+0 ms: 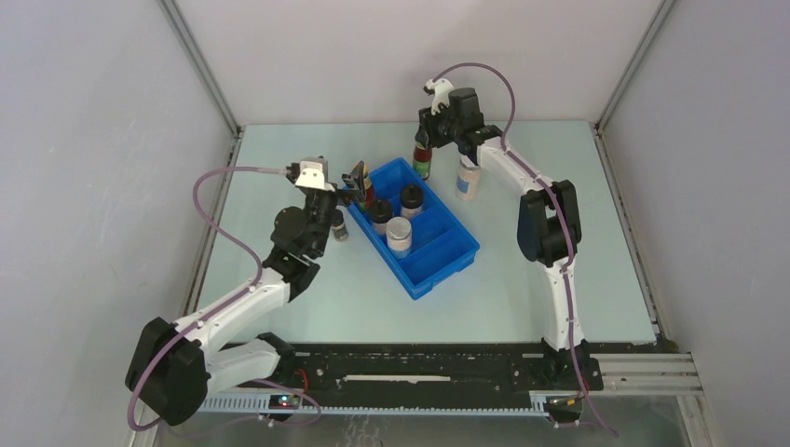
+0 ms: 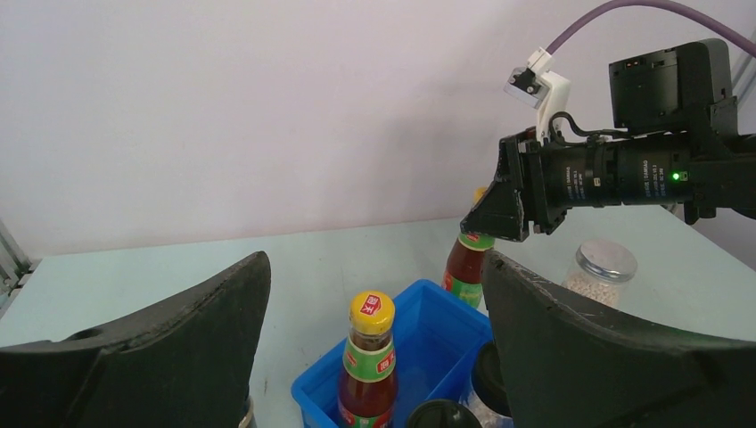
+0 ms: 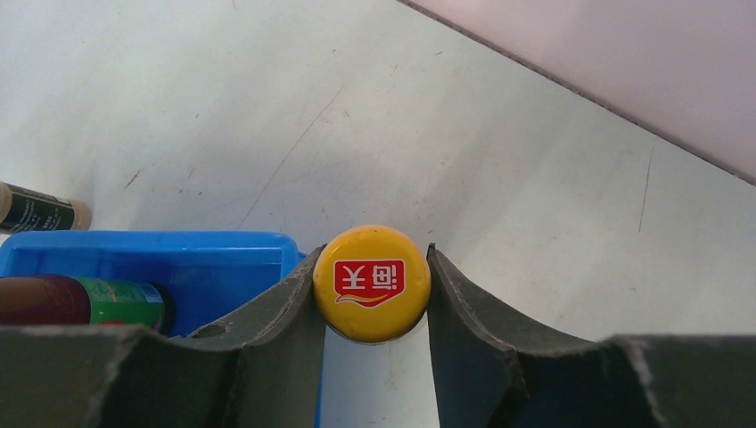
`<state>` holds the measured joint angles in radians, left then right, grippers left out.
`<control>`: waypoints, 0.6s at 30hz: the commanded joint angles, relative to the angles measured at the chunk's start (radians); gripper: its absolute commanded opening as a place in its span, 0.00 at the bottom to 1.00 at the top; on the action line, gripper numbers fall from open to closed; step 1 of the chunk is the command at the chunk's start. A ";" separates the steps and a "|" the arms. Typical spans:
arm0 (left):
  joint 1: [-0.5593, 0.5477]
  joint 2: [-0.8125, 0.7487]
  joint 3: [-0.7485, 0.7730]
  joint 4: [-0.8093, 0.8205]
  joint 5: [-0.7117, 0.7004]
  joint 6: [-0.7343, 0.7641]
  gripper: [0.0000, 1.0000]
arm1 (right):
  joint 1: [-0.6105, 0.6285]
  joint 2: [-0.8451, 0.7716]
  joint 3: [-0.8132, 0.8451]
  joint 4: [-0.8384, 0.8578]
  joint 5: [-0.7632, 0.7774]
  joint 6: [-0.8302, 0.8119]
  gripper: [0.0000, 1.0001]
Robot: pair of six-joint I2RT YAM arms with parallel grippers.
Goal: Organize the condiment bottles
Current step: Pick up the bottle from the center of the board.
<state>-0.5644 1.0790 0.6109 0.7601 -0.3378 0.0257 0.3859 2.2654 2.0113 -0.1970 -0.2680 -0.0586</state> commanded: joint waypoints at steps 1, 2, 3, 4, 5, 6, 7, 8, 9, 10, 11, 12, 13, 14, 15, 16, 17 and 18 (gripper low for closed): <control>0.005 -0.016 -0.015 0.047 -0.022 0.003 0.92 | 0.009 -0.046 -0.007 -0.006 0.007 -0.005 0.00; 0.005 -0.016 -0.017 0.051 -0.025 0.003 0.92 | 0.011 -0.048 -0.009 -0.004 0.016 -0.012 0.00; 0.005 -0.015 -0.019 0.053 -0.027 0.002 0.92 | 0.014 -0.050 -0.012 -0.002 0.026 -0.021 0.00; 0.005 -0.015 -0.020 0.055 -0.029 0.001 0.92 | 0.017 -0.053 -0.014 0.001 0.039 -0.030 0.00; 0.005 -0.014 -0.021 0.058 -0.031 0.001 0.92 | 0.022 -0.054 -0.019 0.005 0.055 -0.041 0.00; 0.004 -0.014 -0.023 0.062 -0.033 0.001 0.92 | 0.025 -0.059 -0.023 0.010 0.071 -0.053 0.00; 0.005 -0.014 -0.024 0.066 -0.035 0.000 0.92 | 0.029 -0.063 -0.028 0.017 0.092 -0.065 0.00; 0.005 -0.015 -0.025 0.070 -0.038 0.000 0.92 | 0.033 -0.067 -0.034 0.025 0.112 -0.075 0.00; 0.004 -0.015 -0.026 0.073 -0.040 0.000 0.92 | 0.038 -0.072 -0.042 0.038 0.135 -0.087 0.00; 0.005 -0.014 -0.028 0.075 -0.042 0.000 0.92 | 0.042 -0.077 -0.053 0.051 0.158 -0.101 0.00; 0.005 -0.014 -0.029 0.077 -0.045 0.001 0.92 | 0.047 -0.081 -0.059 0.063 0.180 -0.115 0.00; 0.005 -0.014 -0.029 0.080 -0.047 0.000 0.92 | 0.051 -0.085 -0.065 0.076 0.203 -0.127 0.00; 0.004 -0.013 -0.030 0.083 -0.049 0.000 0.92 | 0.056 -0.087 -0.071 0.086 0.222 -0.140 0.00; 0.004 -0.012 -0.030 0.086 -0.050 -0.001 0.92 | 0.059 -0.089 -0.074 0.096 0.237 -0.149 0.00; 0.004 -0.012 -0.030 0.087 -0.051 -0.001 0.92 | 0.062 -0.090 -0.077 0.105 0.248 -0.154 0.00; 0.004 -0.012 -0.030 0.087 -0.051 -0.001 0.92 | 0.062 -0.092 -0.078 0.112 0.255 -0.156 0.00; 0.006 -0.012 -0.031 0.088 -0.052 -0.002 0.92 | 0.062 -0.094 -0.081 0.120 0.261 -0.158 0.00; 0.005 -0.011 -0.031 0.088 -0.052 -0.002 0.92 | 0.063 -0.098 -0.084 0.130 0.266 -0.160 0.00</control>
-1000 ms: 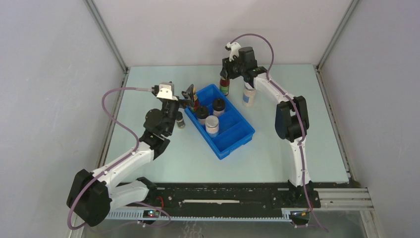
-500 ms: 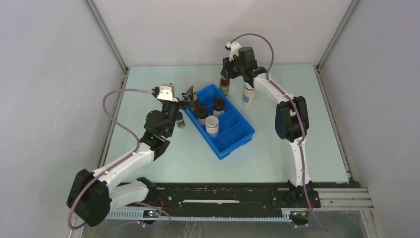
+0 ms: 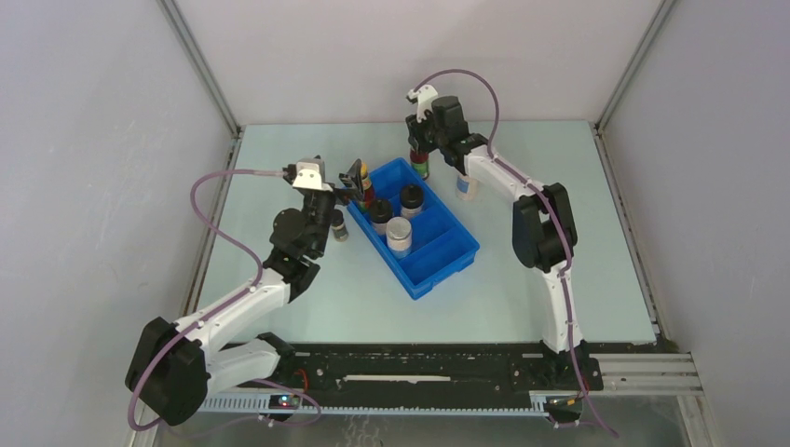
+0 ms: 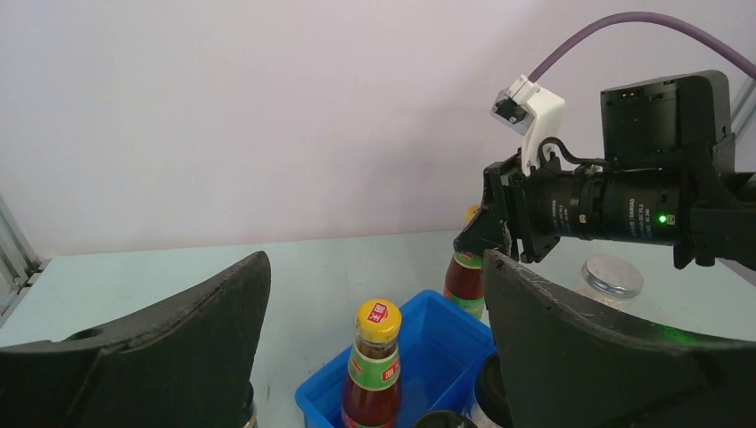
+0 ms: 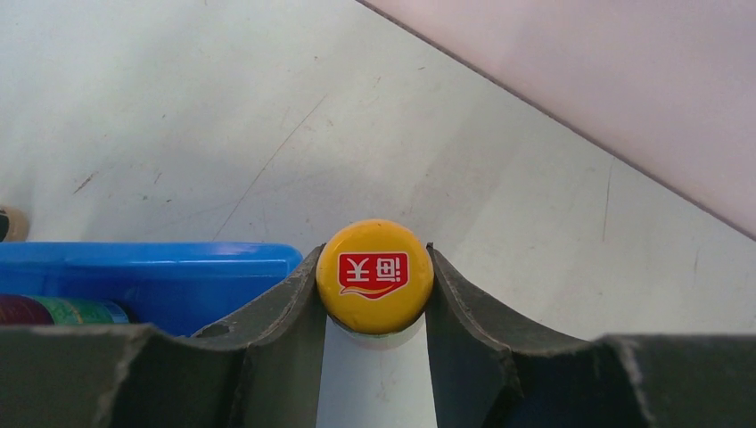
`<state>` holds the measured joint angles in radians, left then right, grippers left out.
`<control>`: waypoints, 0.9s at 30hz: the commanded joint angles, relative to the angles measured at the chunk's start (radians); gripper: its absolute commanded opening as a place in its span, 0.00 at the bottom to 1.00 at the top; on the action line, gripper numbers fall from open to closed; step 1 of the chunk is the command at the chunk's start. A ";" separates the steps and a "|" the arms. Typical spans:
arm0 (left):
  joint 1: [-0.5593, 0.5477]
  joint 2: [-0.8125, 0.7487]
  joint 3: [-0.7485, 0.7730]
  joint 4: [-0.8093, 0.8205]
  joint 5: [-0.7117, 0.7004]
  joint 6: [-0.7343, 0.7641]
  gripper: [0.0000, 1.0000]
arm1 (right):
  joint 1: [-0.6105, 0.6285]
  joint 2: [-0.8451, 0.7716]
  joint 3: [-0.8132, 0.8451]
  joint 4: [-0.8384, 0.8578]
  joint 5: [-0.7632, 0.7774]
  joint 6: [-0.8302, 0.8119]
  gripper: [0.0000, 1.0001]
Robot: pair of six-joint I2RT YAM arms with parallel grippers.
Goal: Organize the condiment bottles
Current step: Pick up the bottle from the center of the board.
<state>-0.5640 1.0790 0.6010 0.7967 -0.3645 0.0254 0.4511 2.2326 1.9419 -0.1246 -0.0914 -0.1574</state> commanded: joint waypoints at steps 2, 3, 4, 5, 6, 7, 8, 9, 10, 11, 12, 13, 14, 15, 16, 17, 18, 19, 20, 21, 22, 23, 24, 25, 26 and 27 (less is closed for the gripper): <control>0.004 -0.013 -0.020 0.052 -0.026 0.000 0.92 | -0.002 -0.070 -0.014 0.072 0.091 -0.061 0.00; 0.004 -0.013 -0.020 0.052 -0.026 0.000 0.92 | -0.003 -0.072 -0.012 0.075 0.091 -0.063 0.00; 0.004 -0.014 -0.020 0.052 -0.025 0.001 0.92 | -0.003 -0.071 -0.008 0.075 0.091 -0.063 0.00; 0.004 -0.015 -0.020 0.052 -0.025 0.002 0.92 | -0.003 -0.072 -0.002 0.074 0.091 -0.064 0.00; 0.004 -0.016 -0.020 0.052 -0.025 0.002 0.92 | -0.004 -0.073 0.003 0.073 0.091 -0.065 0.00; 0.004 -0.017 -0.020 0.052 -0.025 0.001 0.92 | -0.004 -0.073 0.010 0.073 0.091 -0.065 0.00; 0.004 -0.017 -0.020 0.052 -0.025 0.001 0.92 | -0.005 -0.074 0.015 0.072 0.091 -0.066 0.00; 0.004 -0.019 -0.020 0.052 -0.024 0.002 0.92 | -0.005 -0.076 0.016 0.073 0.091 -0.066 0.00; 0.004 -0.019 -0.020 0.050 -0.024 0.003 0.92 | -0.006 -0.081 0.019 0.074 0.091 -0.065 0.00; 0.004 -0.020 -0.020 0.049 -0.023 0.002 0.92 | -0.007 -0.082 0.022 0.073 0.088 -0.063 0.00; 0.004 -0.022 -0.019 0.047 -0.024 0.001 0.92 | -0.007 -0.086 0.024 0.074 0.086 -0.062 0.00; 0.004 -0.022 -0.017 0.046 -0.023 0.003 0.92 | -0.007 -0.090 0.025 0.076 0.085 -0.061 0.00; 0.004 -0.022 -0.015 0.043 -0.022 0.003 0.92 | -0.008 -0.094 0.026 0.079 0.084 -0.060 0.00; 0.004 -0.022 -0.013 0.041 -0.022 0.003 0.92 | -0.009 -0.096 0.029 0.079 0.082 -0.059 0.00; 0.004 -0.023 -0.011 0.039 -0.022 0.004 0.92 | -0.009 -0.100 0.033 0.078 0.079 -0.058 0.00; 0.004 -0.023 -0.008 0.037 -0.021 0.004 0.92 | -0.010 -0.104 0.035 0.081 0.079 -0.055 0.00; 0.004 -0.023 -0.007 0.034 -0.022 0.005 0.92 | -0.011 -0.107 0.036 0.083 0.077 -0.054 0.00; 0.004 -0.024 -0.005 0.030 -0.022 0.007 0.92 | -0.010 -0.112 0.040 0.083 0.075 -0.053 0.00; 0.004 -0.024 -0.003 0.029 -0.022 0.008 0.92 | -0.011 -0.115 0.042 0.085 0.075 -0.051 0.00; 0.004 -0.023 -0.001 0.027 -0.022 0.008 0.92 | -0.010 -0.119 0.044 0.086 0.075 -0.051 0.00; 0.005 -0.024 0.000 0.025 -0.022 0.009 0.92 | -0.010 -0.123 0.046 0.090 0.077 -0.050 0.00; 0.005 -0.024 0.001 0.023 -0.022 0.011 0.92 | -0.009 -0.126 0.046 0.094 0.076 -0.051 0.00; 0.004 -0.022 0.002 0.022 -0.022 0.011 0.92 | -0.010 -0.130 0.047 0.096 0.077 -0.050 0.00; 0.004 -0.025 0.002 0.020 -0.022 0.011 0.92 | -0.011 -0.137 0.048 0.099 0.076 -0.049 0.00; 0.004 -0.025 0.003 0.019 -0.023 0.012 0.92 | -0.010 -0.140 0.050 0.099 0.075 -0.048 0.00; 0.004 -0.024 0.005 0.018 -0.023 0.014 0.92 | -0.010 -0.144 0.052 0.101 0.075 -0.047 0.00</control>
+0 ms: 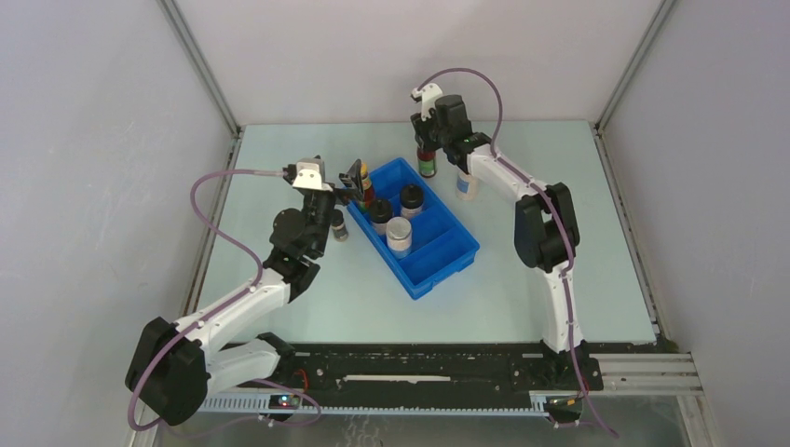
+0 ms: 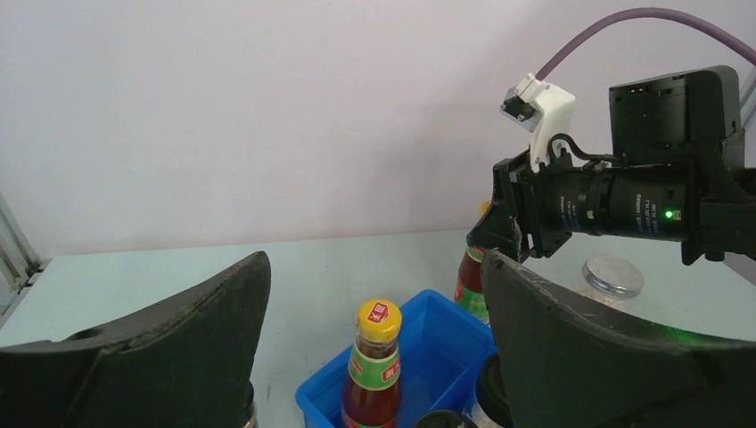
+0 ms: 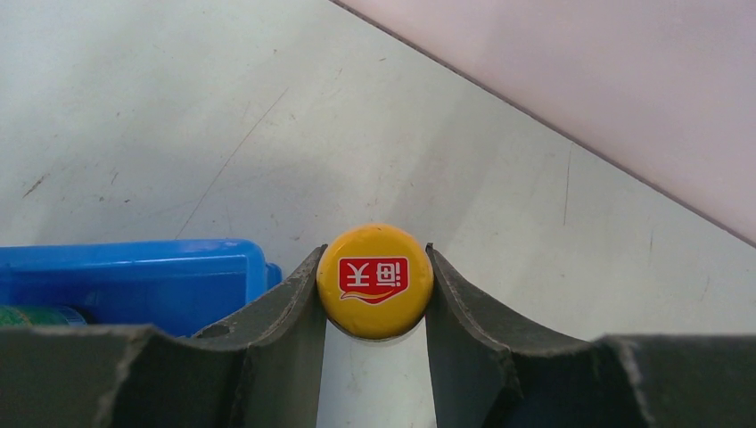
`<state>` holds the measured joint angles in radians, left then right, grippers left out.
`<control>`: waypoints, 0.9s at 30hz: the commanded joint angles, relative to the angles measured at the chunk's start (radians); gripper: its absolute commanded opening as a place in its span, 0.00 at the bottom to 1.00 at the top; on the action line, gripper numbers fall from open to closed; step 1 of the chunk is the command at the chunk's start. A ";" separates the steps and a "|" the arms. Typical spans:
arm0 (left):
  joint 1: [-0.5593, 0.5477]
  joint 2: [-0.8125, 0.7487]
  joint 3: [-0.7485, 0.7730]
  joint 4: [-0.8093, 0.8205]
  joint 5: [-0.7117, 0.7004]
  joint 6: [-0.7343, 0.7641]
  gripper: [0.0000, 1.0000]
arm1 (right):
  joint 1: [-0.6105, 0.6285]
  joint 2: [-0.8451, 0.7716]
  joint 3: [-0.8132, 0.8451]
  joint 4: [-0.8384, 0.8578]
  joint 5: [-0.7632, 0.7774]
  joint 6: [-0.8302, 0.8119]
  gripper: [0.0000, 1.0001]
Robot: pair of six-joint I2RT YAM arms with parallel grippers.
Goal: Organize the condiment bottles
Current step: Pick up the bottle from the center of the board.
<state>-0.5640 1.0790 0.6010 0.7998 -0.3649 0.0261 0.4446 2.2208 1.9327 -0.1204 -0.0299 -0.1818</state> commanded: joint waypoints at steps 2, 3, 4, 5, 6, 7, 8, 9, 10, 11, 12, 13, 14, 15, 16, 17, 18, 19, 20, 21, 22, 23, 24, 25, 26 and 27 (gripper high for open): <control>0.004 -0.023 0.008 0.011 -0.022 0.014 0.92 | -0.004 -0.138 0.063 0.101 0.014 -0.021 0.00; 0.004 -0.022 0.008 0.010 -0.021 0.015 0.92 | -0.004 -0.142 0.064 0.102 0.014 -0.021 0.00; 0.004 -0.022 0.011 0.009 -0.020 0.015 0.92 | -0.004 -0.145 0.067 0.102 0.014 -0.020 0.00; 0.005 -0.020 0.012 0.007 -0.021 0.014 0.92 | -0.006 -0.148 0.069 0.103 0.014 -0.017 0.00; 0.004 -0.021 0.013 0.005 -0.019 0.016 0.92 | -0.007 -0.152 0.070 0.105 0.012 -0.015 0.00; 0.004 -0.021 0.015 0.004 -0.019 0.014 0.92 | -0.007 -0.156 0.073 0.108 0.012 -0.012 0.00; 0.004 -0.021 0.016 0.003 -0.019 0.015 0.92 | -0.007 -0.160 0.076 0.109 0.012 -0.010 0.00; 0.004 -0.021 0.017 0.003 -0.019 0.017 0.92 | -0.007 -0.164 0.077 0.111 0.013 -0.011 0.00; 0.004 -0.021 0.018 0.000 -0.019 0.016 0.92 | -0.007 -0.168 0.079 0.111 0.012 -0.010 0.00; 0.004 -0.022 0.019 -0.003 -0.019 0.017 0.92 | -0.007 -0.172 0.083 0.111 0.012 -0.007 0.00; 0.004 -0.022 0.019 -0.004 -0.019 0.016 0.92 | -0.007 -0.176 0.088 0.111 0.011 -0.005 0.00; 0.005 -0.023 0.020 -0.005 -0.020 0.017 0.92 | -0.007 -0.180 0.092 0.108 0.010 -0.004 0.00; 0.004 -0.024 0.020 -0.006 -0.021 0.015 0.92 | -0.006 -0.185 0.096 0.107 0.009 -0.003 0.00; 0.004 -0.026 0.021 -0.007 -0.020 0.015 0.92 | -0.004 -0.191 0.099 0.107 0.009 -0.003 0.00; 0.004 -0.029 0.022 -0.008 -0.019 0.014 0.92 | -0.002 -0.200 0.101 0.105 0.011 -0.004 0.00; 0.005 -0.030 0.022 -0.009 -0.019 0.012 0.92 | 0.000 -0.207 0.102 0.105 0.009 -0.005 0.00; 0.005 -0.032 0.023 -0.011 -0.018 0.010 0.92 | 0.002 -0.215 0.105 0.102 0.006 -0.005 0.00; 0.006 -0.035 0.023 -0.013 -0.016 0.008 0.92 | 0.005 -0.223 0.108 0.099 0.006 -0.007 0.00; 0.004 -0.037 0.023 -0.015 -0.015 0.006 0.92 | 0.008 -0.231 0.111 0.094 0.005 -0.008 0.00; 0.004 -0.040 0.023 -0.017 -0.015 0.005 0.92 | 0.013 -0.240 0.115 0.090 0.005 -0.010 0.00; 0.004 -0.043 0.025 -0.018 -0.014 0.001 0.92 | 0.015 -0.250 0.116 0.087 0.004 -0.012 0.00; 0.004 -0.046 0.025 -0.021 -0.014 -0.001 0.92 | 0.019 -0.260 0.117 0.083 0.004 -0.014 0.00; 0.004 -0.048 0.026 -0.024 -0.014 -0.003 0.92 | 0.022 -0.269 0.119 0.079 0.004 -0.015 0.00; 0.004 -0.051 0.028 -0.032 -0.015 -0.007 0.92 | 0.027 -0.277 0.122 0.073 0.004 -0.016 0.00; 0.004 -0.053 0.031 -0.041 -0.015 -0.008 0.92 | 0.032 -0.287 0.124 0.068 0.004 -0.019 0.00; 0.004 -0.055 0.032 -0.048 -0.016 -0.011 0.92 | 0.037 -0.296 0.124 0.063 0.005 -0.022 0.00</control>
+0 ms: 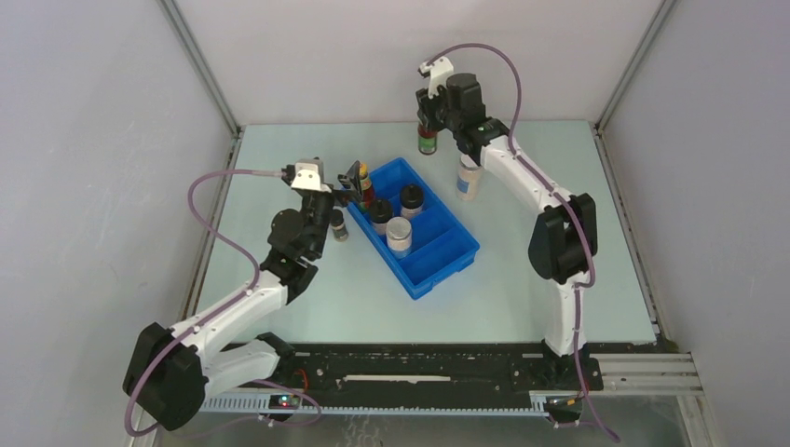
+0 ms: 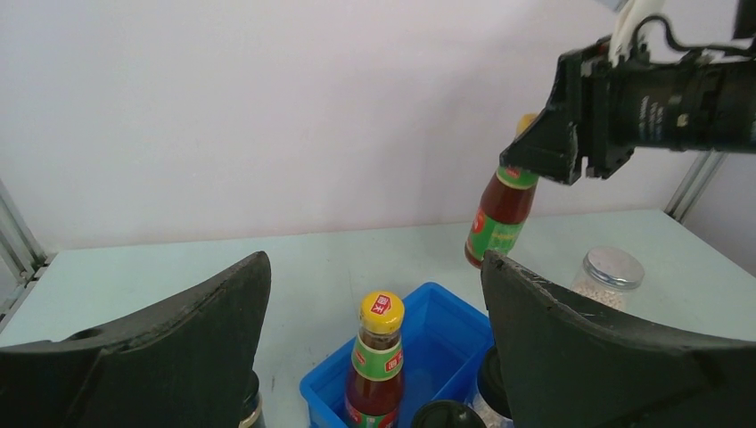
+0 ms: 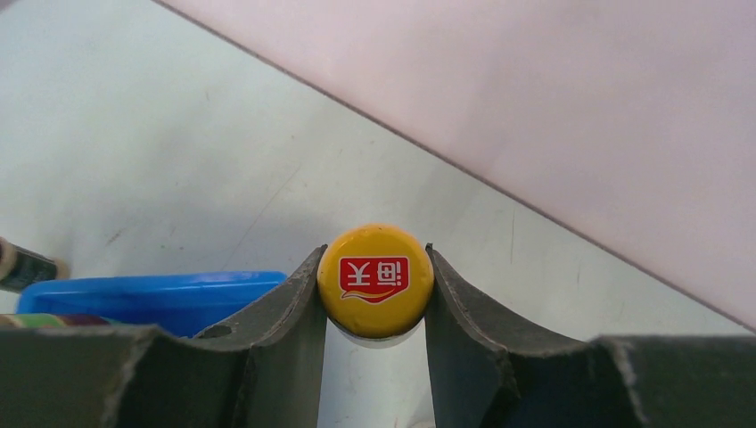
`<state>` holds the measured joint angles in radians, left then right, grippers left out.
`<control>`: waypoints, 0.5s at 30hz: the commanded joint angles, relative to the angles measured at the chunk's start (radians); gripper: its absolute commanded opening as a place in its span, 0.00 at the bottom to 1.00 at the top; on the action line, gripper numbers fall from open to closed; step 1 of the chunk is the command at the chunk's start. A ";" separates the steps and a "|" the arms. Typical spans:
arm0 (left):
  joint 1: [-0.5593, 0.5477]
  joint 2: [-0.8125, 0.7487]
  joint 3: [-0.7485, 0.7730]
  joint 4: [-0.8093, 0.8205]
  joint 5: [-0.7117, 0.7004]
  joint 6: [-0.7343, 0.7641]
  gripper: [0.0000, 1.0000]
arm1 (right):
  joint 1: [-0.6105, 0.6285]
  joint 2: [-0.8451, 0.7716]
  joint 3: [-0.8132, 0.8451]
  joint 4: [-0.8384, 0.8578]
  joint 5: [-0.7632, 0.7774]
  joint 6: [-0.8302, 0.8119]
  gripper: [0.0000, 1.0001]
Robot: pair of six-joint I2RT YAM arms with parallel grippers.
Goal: Organize the condiment bottles
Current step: Pick up the bottle from the center of the board, then place the bottle in the storage box.
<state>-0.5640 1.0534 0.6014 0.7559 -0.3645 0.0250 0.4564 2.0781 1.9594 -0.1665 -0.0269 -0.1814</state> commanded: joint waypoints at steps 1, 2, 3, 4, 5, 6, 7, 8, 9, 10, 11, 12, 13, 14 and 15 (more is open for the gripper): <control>0.004 -0.033 0.033 -0.007 -0.016 -0.013 0.92 | 0.032 -0.163 0.098 0.104 0.002 -0.025 0.00; 0.004 -0.037 0.033 -0.009 -0.016 -0.016 0.92 | 0.039 -0.173 0.098 0.100 0.002 -0.027 0.00; 0.004 -0.039 0.036 -0.012 -0.016 -0.018 0.92 | 0.047 -0.181 0.098 0.092 0.003 -0.031 0.00; 0.005 -0.041 0.037 -0.015 -0.017 -0.019 0.92 | 0.056 -0.190 0.098 0.089 0.005 -0.035 0.00; 0.005 -0.042 0.039 -0.016 -0.017 -0.018 0.92 | 0.064 -0.198 0.096 0.082 0.007 -0.039 0.00; 0.004 -0.044 0.040 -0.016 -0.017 -0.019 0.92 | 0.073 -0.207 0.095 0.078 0.011 -0.043 0.00; 0.004 -0.045 0.043 -0.018 -0.017 -0.019 0.92 | 0.082 -0.215 0.092 0.074 0.014 -0.046 0.00; 0.004 -0.047 0.045 -0.018 -0.017 -0.018 0.92 | 0.092 -0.225 0.088 0.072 0.017 -0.050 0.00; 0.004 -0.047 0.047 -0.018 -0.018 -0.018 0.92 | 0.102 -0.233 0.082 0.070 0.020 -0.054 0.00; 0.004 -0.048 0.048 -0.018 -0.017 -0.019 0.92 | 0.112 -0.242 0.075 0.070 0.023 -0.056 0.00; 0.005 -0.050 0.050 -0.018 -0.017 -0.019 0.92 | 0.123 -0.251 0.065 0.071 0.027 -0.059 0.00; 0.004 -0.052 0.050 -0.018 -0.017 -0.018 0.92 | 0.137 -0.260 0.055 0.074 0.027 -0.064 0.00; 0.004 -0.053 0.051 -0.019 -0.017 -0.019 0.92 | 0.148 -0.267 0.043 0.076 0.027 -0.065 0.00; 0.004 -0.056 0.052 -0.020 -0.016 -0.018 0.92 | 0.158 -0.276 0.028 0.079 0.027 -0.067 0.00; 0.004 -0.057 0.053 -0.022 -0.016 -0.019 0.92 | 0.174 -0.287 0.009 0.086 0.056 -0.070 0.00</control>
<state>-0.5640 1.0233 0.6033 0.7231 -0.3645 0.0154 0.5915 1.9083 1.9717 -0.2123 -0.0151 -0.2153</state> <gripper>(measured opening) 0.920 0.466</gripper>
